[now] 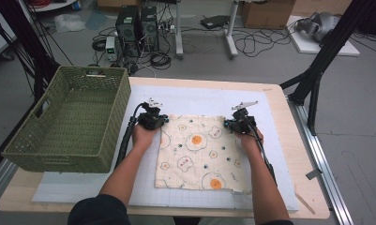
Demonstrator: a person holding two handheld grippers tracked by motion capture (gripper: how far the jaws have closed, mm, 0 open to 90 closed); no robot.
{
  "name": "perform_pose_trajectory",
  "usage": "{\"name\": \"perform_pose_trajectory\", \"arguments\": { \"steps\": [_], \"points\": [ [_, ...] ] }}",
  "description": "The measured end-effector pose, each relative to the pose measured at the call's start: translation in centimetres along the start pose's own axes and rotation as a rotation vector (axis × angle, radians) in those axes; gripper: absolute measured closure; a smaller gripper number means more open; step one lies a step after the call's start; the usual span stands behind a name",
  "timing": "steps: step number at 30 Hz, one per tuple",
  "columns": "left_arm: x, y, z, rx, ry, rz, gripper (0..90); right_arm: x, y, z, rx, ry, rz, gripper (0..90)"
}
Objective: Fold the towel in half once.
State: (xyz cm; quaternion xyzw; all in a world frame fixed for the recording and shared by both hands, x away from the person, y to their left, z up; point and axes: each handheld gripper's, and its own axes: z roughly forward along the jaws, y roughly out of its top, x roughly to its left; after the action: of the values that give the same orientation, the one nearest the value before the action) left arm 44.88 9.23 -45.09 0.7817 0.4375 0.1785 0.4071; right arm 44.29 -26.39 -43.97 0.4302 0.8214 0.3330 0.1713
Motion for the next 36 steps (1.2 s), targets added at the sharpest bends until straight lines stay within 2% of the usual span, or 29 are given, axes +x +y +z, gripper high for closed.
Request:
{"name": "perform_pose_trajectory", "arguments": {
  "steps": [1,2,4,6,8,11,13,15,17,19,21,23,25,28,30,32,33,36],
  "points": [
    [0.1,0.0,0.0,-0.002,-0.005,-0.014,85.5,0.0,0.0,-0.1,-0.001,-0.020,-0.003,86.6],
    [0.4,0.0,-0.1,-0.005,-0.006,-0.039,85.5,-0.1,0.0,-0.1,-0.008,-0.019,-0.003,86.6],
    [0.7,0.3,-0.4,-0.035,0.000,-0.056,85.4,-0.3,0.1,-0.4,-0.040,-0.009,-0.005,86.6],
    [0.7,0.7,-1.0,-0.082,0.003,-0.044,85.4,-0.3,0.3,-0.7,-0.073,-0.016,-0.019,86.6],
    [0.8,1.2,-1.6,-0.136,0.012,-0.036,85.4,-0.5,0.5,-0.9,-0.093,-0.019,-0.009,86.6],
    [1.5,1.7,-2.4,-0.207,0.036,-0.049,85.4,-0.6,1.2,-1.1,-0.114,-0.024,0.012,86.6],
    [2.0,2.5,-2.7,-0.175,0.031,-0.057,85.5,-0.5,1.9,-1.3,-0.141,-0.027,0.022,86.6],
    [2.2,3.2,-3.1,-0.207,0.038,-0.060,85.5,-0.2,2.9,-1.5,-0.165,-0.057,-0.003,86.6],
    [2.2,3.7,-3.6,-0.244,0.033,-0.075,85.5,-0.1,3.3,-1.8,-0.183,-0.068,0.002,86.6],
    [2.3,3.8,-3.8,-0.245,0.012,-0.076,85.5,-0.2,3.3,-2.0,-0.212,-0.059,0.017,86.5],
    [2.2,3.6,-3.9,-0.225,-0.010,-0.079,85.3,-0.3,3.2,-2.1,-0.207,-0.051,0.019,86.3],
    [1.7,3.3,-4.1,-0.210,-0.022,-0.061,85.2,-0.3,3.0,-2.3,-0.210,-0.046,0.027,85.0],
    [1.2,3.3,-4.3,-0.169,-0.030,-0.037,85.2,-0.3,2.8,-2.5,-0.207,-0.047,0.028,85.3],
    [0.4,3.1,-4.9,-0.204,-0.048,-0.038,85.2,-0.3,2.4,-3.0,-0.183,-0.036,0.022,85.7],
    [0.2,2.8,-5.2,-0.206,-0.054,-0.037,85.2,-0.2,2.2,-3.3,-0.183,-0.027,0.020,85.8],
    [0.1,2.4,-5.5,-0.213,-0.070,-0.059,85.2,0.0,1.8,-3.9,-0.191,-0.012,0.014,85.9],
    [0.1,2.3,-5.6,-0.200,-0.075,-0.065,85.2,0.1,1.6,-4.2,-0.196,-0.007,0.013,86.0],
    [-0.3,2.5,-6.5,-0.192,-0.091,-0.040,85.1,0.3,1.1,-4.8,-0.186,0.011,0.006,86.0]
  ]
}}
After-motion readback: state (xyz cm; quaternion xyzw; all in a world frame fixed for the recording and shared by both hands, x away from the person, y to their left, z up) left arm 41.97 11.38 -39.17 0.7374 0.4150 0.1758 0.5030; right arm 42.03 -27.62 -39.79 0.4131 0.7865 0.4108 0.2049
